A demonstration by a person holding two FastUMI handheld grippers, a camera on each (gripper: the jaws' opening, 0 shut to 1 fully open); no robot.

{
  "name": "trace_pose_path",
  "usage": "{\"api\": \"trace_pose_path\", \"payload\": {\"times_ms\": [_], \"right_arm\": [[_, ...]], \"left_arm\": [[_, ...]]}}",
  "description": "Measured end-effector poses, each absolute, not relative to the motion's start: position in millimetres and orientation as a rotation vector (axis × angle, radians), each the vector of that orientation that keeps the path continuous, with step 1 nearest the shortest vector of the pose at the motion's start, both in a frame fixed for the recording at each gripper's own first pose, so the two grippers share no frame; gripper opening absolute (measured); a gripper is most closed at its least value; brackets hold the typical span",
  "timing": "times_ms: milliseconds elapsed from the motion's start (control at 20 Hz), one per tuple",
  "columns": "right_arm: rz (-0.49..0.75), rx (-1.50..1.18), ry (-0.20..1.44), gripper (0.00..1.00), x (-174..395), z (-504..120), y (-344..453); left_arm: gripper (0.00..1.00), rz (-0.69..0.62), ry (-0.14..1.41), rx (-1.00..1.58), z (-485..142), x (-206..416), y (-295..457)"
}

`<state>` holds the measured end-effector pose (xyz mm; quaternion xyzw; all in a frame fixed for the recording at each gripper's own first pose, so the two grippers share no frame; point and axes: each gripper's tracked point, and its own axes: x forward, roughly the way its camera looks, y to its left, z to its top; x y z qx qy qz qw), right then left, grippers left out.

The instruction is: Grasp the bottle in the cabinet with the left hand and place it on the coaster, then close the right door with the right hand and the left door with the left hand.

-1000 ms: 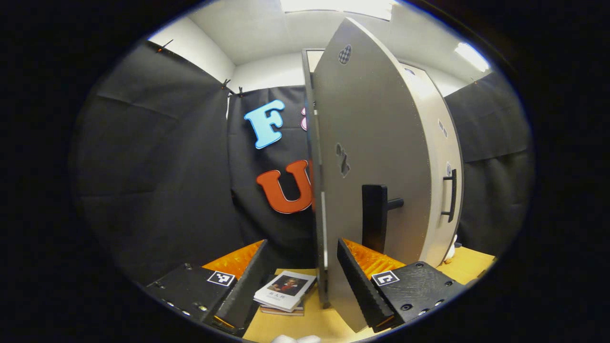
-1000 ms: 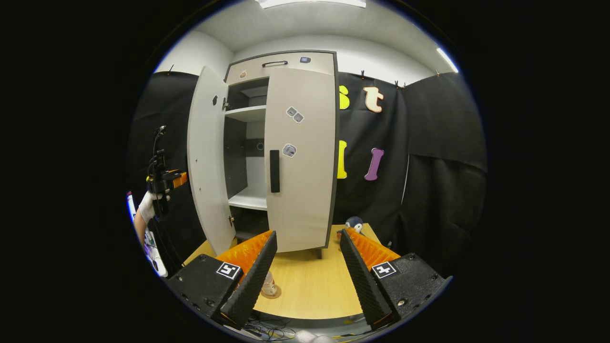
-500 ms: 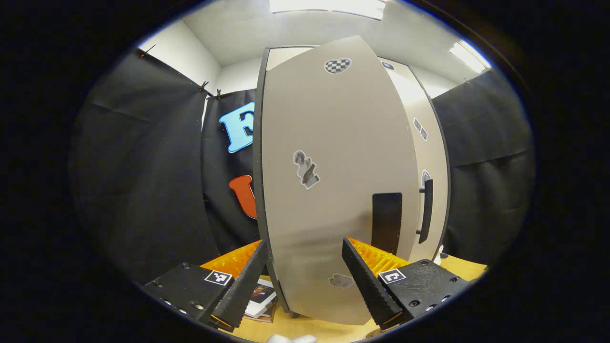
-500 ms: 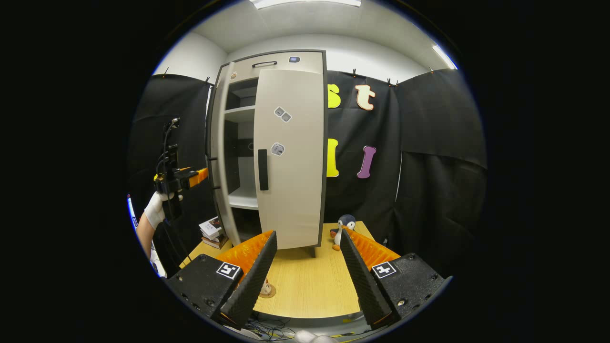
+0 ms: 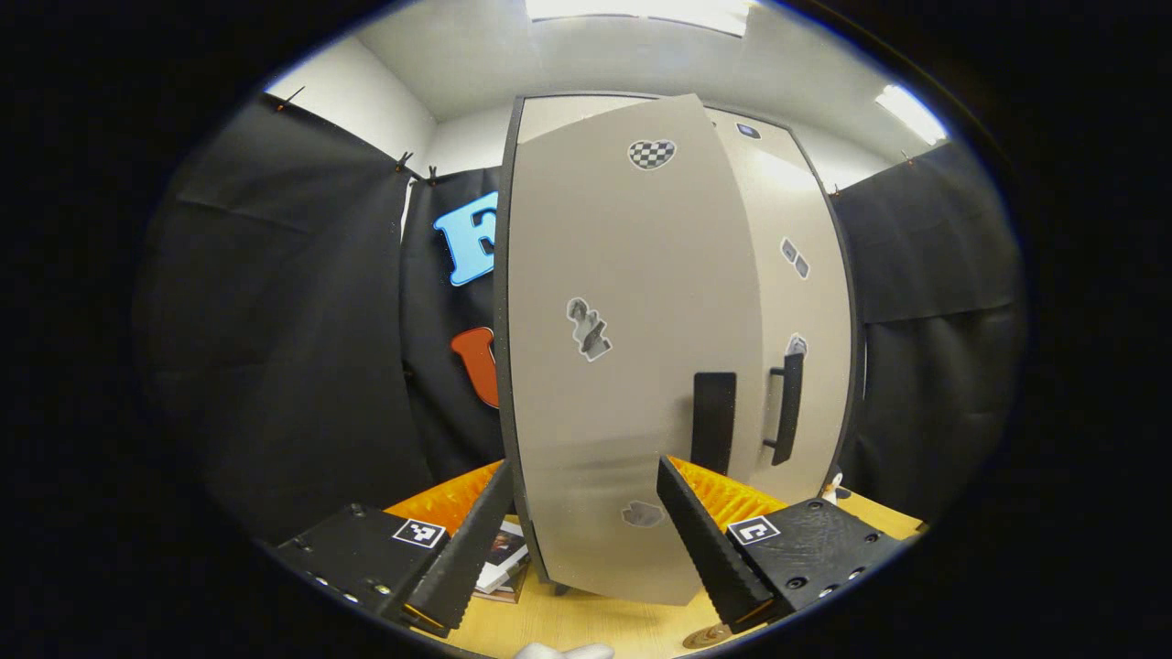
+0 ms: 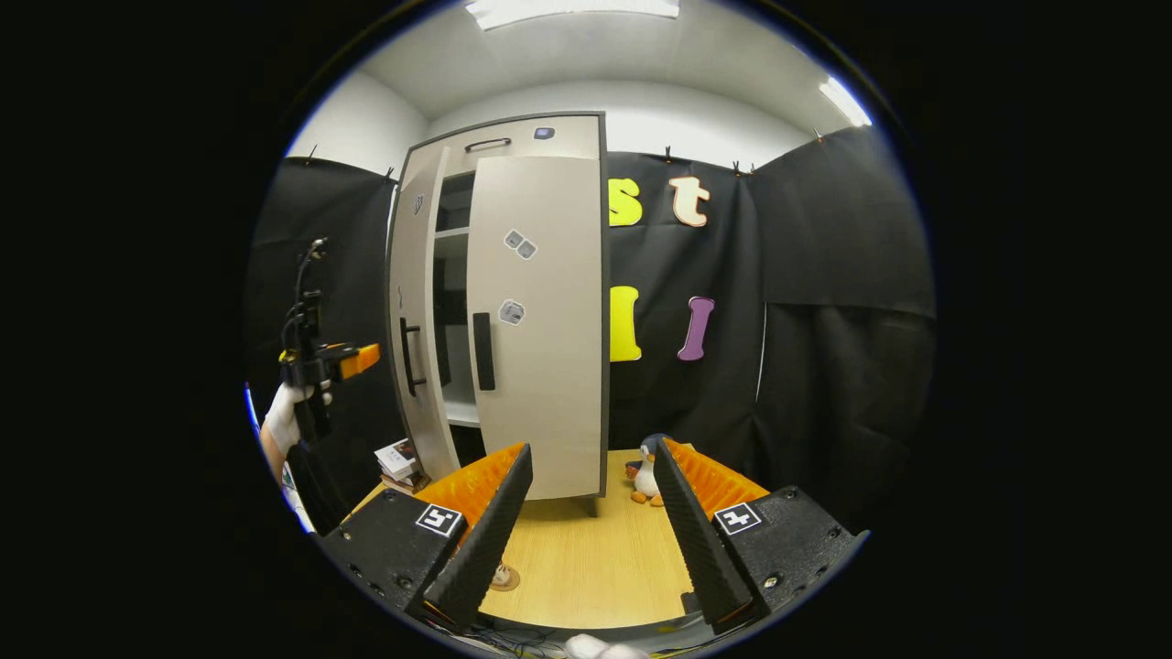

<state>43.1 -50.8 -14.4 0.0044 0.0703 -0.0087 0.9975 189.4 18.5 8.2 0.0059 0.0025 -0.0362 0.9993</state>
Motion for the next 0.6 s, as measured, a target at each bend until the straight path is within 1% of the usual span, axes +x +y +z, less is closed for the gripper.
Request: {"api": "trace_pose_path", "payload": {"times_ms": [250,400,500,600], "right_arm": [[-0.031,0.006,0.089,0.83,56,-4,-42],[-0.037,0.006,0.060,0.82,59,0,-35],[-0.026,0.008,0.055,0.82,60,-4,-25],[-0.027,-0.008,0.061,0.82,61,-10,-19]], "left_arm": [[0.96,-0.127,0.004,-0.028,2,128,-5],[0.96,-0.129,0.020,-0.020,-6,92,-4],[0.96,-0.139,0.020,-0.020,-8,78,-5],[0.96,-0.121,0.021,-0.001,-12,65,1]]}}
